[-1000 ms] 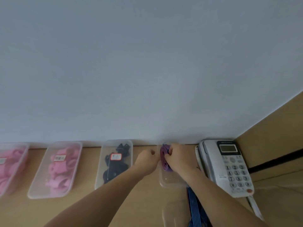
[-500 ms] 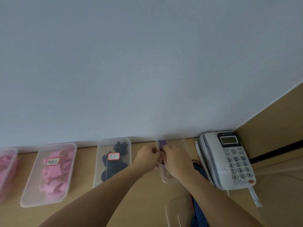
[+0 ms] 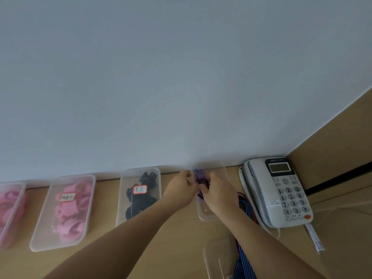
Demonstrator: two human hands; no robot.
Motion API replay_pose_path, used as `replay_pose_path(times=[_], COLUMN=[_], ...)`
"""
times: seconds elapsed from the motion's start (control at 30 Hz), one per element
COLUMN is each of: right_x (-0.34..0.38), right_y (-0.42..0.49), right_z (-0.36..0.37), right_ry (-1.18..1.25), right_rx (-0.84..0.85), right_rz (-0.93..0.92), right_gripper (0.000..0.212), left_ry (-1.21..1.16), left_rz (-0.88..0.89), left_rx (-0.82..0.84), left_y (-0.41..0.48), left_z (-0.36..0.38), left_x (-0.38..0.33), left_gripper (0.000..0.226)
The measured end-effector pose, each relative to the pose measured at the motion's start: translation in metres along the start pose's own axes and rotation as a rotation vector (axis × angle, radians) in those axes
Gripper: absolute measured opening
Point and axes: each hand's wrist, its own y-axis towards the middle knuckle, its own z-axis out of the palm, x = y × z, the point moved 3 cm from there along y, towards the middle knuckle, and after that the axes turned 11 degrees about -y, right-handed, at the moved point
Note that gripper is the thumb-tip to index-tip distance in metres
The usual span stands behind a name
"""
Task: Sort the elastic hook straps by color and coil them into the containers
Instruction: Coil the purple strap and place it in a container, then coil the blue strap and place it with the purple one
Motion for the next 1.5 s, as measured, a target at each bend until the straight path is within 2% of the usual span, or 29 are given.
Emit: replay_pose_path(times=[0.07,0.17,0.4,0.53,0.7,0.77,0.93,1.1,1.2,1.33,1.5], right_x=[-0.001,-0.002,-0.011,-0.022,-0.051,-0.067,-0.107,-0.136,-0.147,-0.15,-0.151], right_y=[-0.001,-0.002,-0.007,-0.015,-0.031,-0.038,-0.057,-0.081,-0.098,-0.122,-0.14], right_z=[-0.001,-0.003,-0.021,-0.036,-0.058,-0.063,-0.068,-0.062,-0.055,-0.041,-0.023], right_ry=[0.021,0.055,0.092,0.116,0.141,0.151,0.103,0.067,0.06,0.016,0.036], right_rx=[0.018,0.03,0.024,0.055,-0.041,-0.066,0.058,0.204,0.268,0.375,0.396], right_rz=[0.01,0.008,-0.02,-0.093,-0.1,-0.106,-0.099,-0.178,-0.241,-0.317,-0.324], right_gripper=[0.023,0.022,0.025,0.013,0.019,0.013,0.015,0.013,0.01,0.029,0.024], left_ry=[0.07,0.201,0.393,0.436,0.423,0.408,0.377,0.205,0.2,0.177,0.235], left_rz=[0.058,0.14,0.271,0.316,0.362,0.365,0.366,0.222,0.154,0.088,-0.01], left_rx=[-0.016,-0.025,-0.057,-0.067,-0.056,-0.024,-0.036,-0.107,-0.101,-0.097,-0.077], left_y=[0.0,-0.001,-0.005,-0.01,-0.025,-0.035,-0.067,-0.1,-0.118,-0.139,-0.156], left_z=[0.002,0.003,0.002,0.005,0.016,0.024,0.054,0.086,0.101,0.118,0.123], left_x=[-0.003,-0.008,-0.021,-0.034,-0.053,-0.059,-0.069,-0.072,-0.067,-0.053,-0.035], left_gripper=[0.05,0.059,0.052,0.045,0.044,0.046,0.042,0.028,0.027,0.027,0.03])
